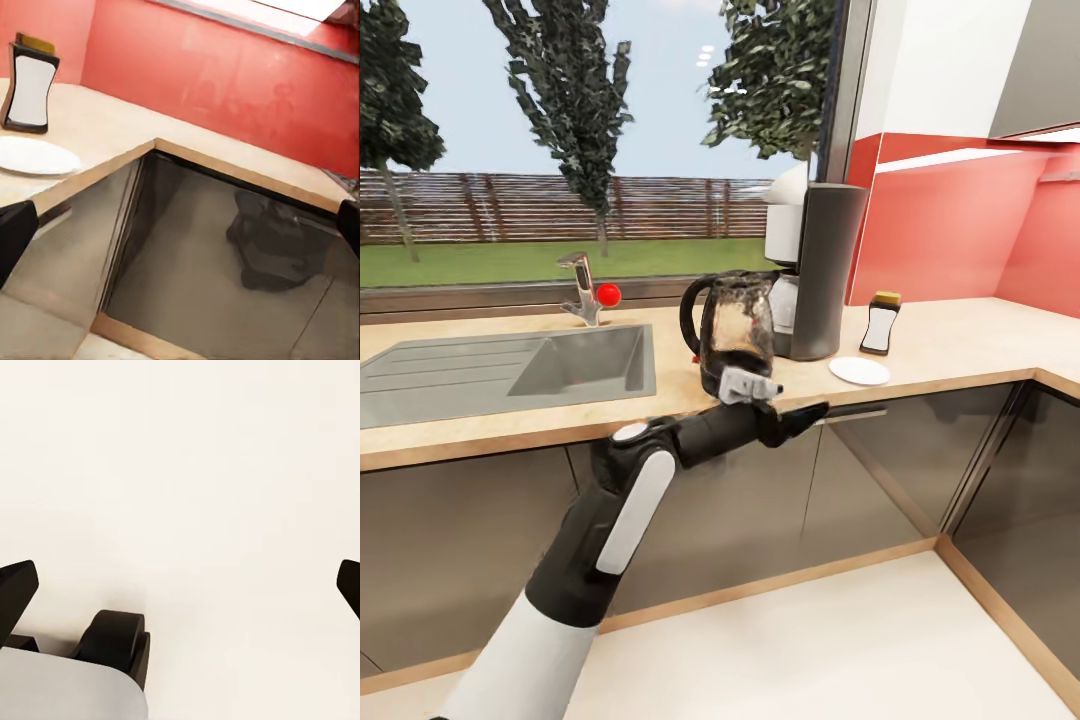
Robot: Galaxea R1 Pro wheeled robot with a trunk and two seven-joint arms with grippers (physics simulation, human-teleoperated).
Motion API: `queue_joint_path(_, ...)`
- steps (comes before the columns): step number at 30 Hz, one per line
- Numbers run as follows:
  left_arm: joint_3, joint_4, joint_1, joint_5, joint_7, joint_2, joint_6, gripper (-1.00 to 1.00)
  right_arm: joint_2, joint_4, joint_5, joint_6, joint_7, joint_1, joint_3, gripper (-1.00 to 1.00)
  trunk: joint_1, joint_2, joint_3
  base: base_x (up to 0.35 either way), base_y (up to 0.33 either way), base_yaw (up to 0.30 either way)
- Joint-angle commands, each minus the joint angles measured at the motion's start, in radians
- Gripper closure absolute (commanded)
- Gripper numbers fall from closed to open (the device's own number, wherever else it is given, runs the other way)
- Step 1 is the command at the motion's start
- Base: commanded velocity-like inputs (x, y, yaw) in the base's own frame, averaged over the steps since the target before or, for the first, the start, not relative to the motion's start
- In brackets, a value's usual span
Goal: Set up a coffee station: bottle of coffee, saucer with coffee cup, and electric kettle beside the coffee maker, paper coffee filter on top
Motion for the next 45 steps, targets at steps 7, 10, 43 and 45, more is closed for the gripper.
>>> queue_joint_path(7, -0.004, 0.035, 0.196, 0.005, -0.311, 0.039, 0.001, -1.0, 0.0, 0.001, 0.01, -0.003, 0.003, -0.001, -0.009, -1.0, 0.0, 0.0, -0.001, 0.0, 0.0, 0.0)
queue_joint_path(10, -0.004, 0.08, 0.419, 0.005, -0.521, 0.168, -0.13, -1.0, 0.0, 0.001, 0.01, -0.003, 0.003, -0.001, -0.009, -1.0, 0.0, 0.0, -0.001, 0.0, 0.0, 0.0)
queue_joint_path(43, 0.477, 1.417, 0.654, 0.068, -1.181, 0.411, -1.054, -1.0, 0.0, 0.019, 0.01, -0.003, 0.003, -0.001, -0.007, -1.0, 0.0, 0.0, -0.001, 0.0, 0.0, 0.0)
queue_joint_path(45, 0.514, 1.446, 0.654, 0.068, -1.181, 0.412, -1.069, -1.0, 0.0, 0.019, 0.01, -0.003, 0.003, -0.001, -0.007, -1.0, 0.0, 0.0, -0.001, 0.0, 0.0, 0.0)
